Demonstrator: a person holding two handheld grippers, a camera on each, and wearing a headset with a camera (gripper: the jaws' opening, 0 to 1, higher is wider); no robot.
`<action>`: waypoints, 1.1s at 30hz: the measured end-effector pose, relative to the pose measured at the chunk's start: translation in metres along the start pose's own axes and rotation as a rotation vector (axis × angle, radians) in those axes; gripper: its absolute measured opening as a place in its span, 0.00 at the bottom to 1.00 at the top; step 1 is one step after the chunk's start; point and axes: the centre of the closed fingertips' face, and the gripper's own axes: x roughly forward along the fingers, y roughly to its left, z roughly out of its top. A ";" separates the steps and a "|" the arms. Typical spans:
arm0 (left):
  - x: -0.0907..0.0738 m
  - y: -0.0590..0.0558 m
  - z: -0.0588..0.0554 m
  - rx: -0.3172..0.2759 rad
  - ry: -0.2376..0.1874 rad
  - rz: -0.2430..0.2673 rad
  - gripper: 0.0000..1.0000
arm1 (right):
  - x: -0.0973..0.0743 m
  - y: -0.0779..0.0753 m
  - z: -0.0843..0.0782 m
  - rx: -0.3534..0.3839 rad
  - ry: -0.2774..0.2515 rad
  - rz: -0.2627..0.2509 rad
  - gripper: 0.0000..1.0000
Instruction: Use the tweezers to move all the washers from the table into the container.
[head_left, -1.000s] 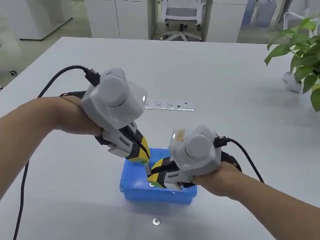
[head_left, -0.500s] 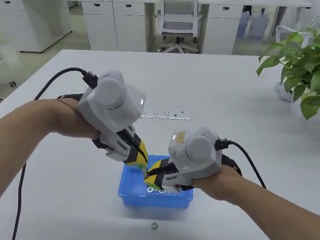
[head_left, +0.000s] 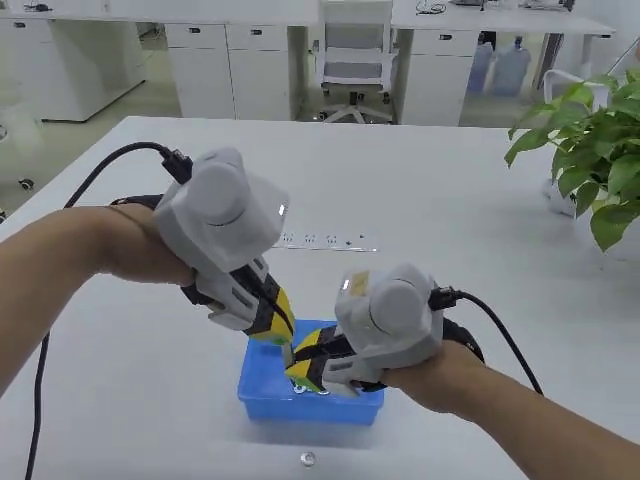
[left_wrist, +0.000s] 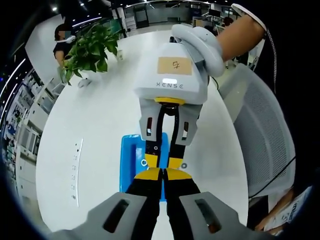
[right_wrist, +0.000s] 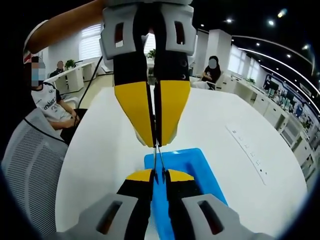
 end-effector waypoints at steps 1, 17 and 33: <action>0.000 -0.001 0.000 0.001 0.001 0.000 0.05 | 0.000 0.001 0.001 0.000 -0.002 0.000 0.11; -0.001 -0.017 0.007 0.008 -0.005 -0.011 0.04 | -0.001 0.018 -0.001 -0.001 -0.006 0.009 0.12; 0.007 -0.027 0.009 0.006 -0.032 -0.036 0.04 | 0.004 0.031 -0.013 0.022 -0.005 0.027 0.12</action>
